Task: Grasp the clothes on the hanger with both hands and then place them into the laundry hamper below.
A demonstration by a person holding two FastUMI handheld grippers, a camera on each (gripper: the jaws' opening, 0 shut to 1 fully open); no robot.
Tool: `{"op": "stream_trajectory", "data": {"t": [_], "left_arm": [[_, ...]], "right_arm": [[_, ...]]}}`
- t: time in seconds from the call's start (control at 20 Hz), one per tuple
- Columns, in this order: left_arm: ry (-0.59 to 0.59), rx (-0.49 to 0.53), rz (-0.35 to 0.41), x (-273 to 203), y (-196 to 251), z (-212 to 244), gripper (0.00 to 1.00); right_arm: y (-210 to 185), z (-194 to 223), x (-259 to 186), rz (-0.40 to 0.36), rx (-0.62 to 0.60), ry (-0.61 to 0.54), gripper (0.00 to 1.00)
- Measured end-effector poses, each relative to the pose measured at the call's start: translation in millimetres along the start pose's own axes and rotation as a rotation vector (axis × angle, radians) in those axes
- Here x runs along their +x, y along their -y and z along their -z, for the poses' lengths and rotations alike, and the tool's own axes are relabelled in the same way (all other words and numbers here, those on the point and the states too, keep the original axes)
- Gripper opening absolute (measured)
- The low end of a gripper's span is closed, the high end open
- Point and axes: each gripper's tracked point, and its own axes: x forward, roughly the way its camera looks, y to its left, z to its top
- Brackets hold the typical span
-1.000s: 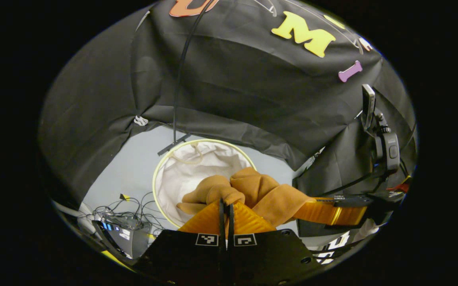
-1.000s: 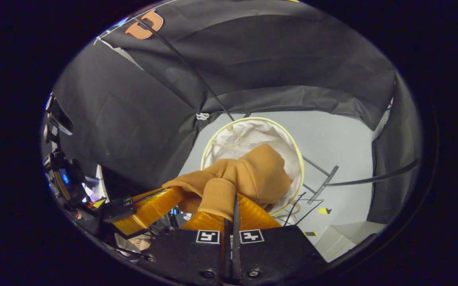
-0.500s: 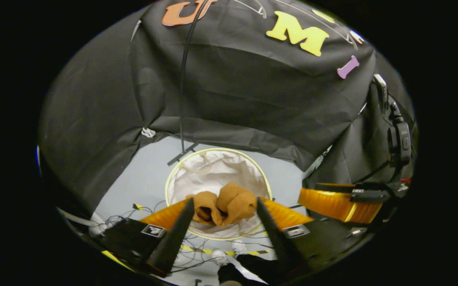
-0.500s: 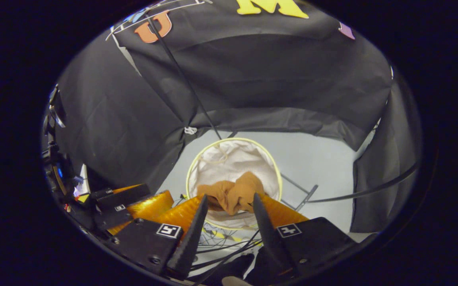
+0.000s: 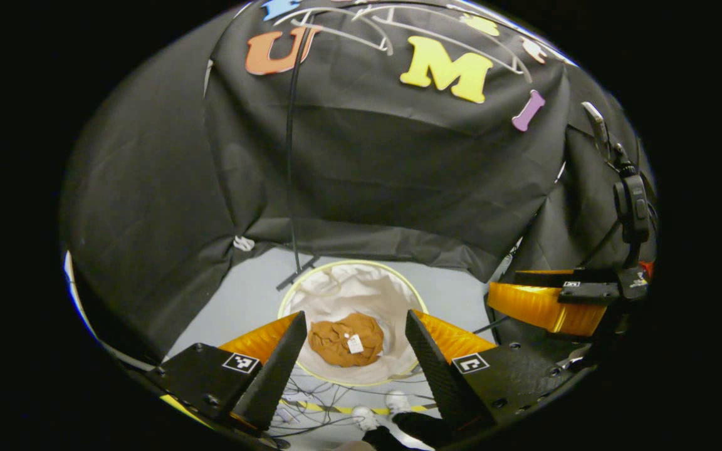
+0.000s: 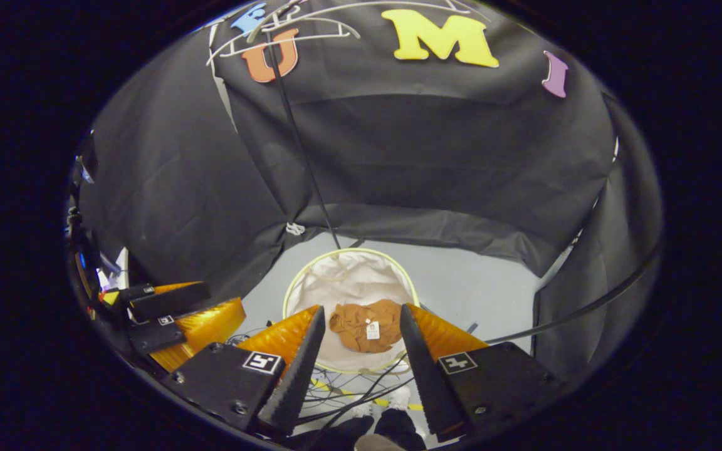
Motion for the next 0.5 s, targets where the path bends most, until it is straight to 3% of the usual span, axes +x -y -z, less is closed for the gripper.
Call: {"op": "stream_trajectory", "data": {"t": [0.2, 0.3, 0.35, 0.5], "left_arm": [[0.134, 0.039, -0.004, -43.2, 19.7, -41.9, 0.96], [0.225, 0.064, 0.012, -69.0, 39.3, -70.2, 1.0], [0.273, 0.077, 0.022, -82.2, 50.5, -84.4, 0.96], [0.397, 0.122, 0.002, -130.0, 74.1, -117.6, 0.96]], "right_arm": [[16.2, -32.6, -48.6, 0.041, -0.036, 0.157, 0.77], [22.0, -56.3, -78.7, 0.053, -0.044, 0.266, 0.78], [27.9, -65.3, -96.2, 0.068, -0.052, 0.308, 0.77], [47.6, -78.8, -151.1, 0.083, -0.063, 0.43, 0.95]]}}
